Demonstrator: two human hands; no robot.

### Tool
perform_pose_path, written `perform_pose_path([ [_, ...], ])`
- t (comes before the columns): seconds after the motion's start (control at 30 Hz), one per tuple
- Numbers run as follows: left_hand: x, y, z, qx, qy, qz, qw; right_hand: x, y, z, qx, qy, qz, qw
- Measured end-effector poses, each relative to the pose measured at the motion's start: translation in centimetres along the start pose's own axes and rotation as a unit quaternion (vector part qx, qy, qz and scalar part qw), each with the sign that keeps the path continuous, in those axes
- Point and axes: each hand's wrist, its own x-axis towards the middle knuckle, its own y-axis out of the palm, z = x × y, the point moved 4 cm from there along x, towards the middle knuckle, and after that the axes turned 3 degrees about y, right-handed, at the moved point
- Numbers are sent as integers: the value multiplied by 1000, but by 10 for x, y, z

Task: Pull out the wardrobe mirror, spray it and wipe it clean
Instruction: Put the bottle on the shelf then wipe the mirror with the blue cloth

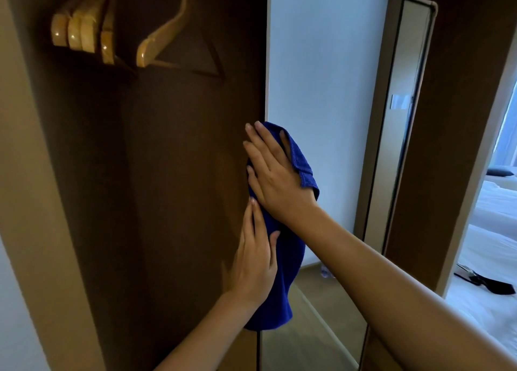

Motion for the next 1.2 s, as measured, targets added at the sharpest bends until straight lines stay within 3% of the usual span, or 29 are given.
perform_pose_path([
  [0.47, 101, -44, -29, 20, 16, -47, 999, 98, -19, -44, 3, -39, 3, 999],
  [1.2, 133, -60, -39, 69, 15, -71, 995, 124, -27, -59, 27, -85, 18, 996],
])
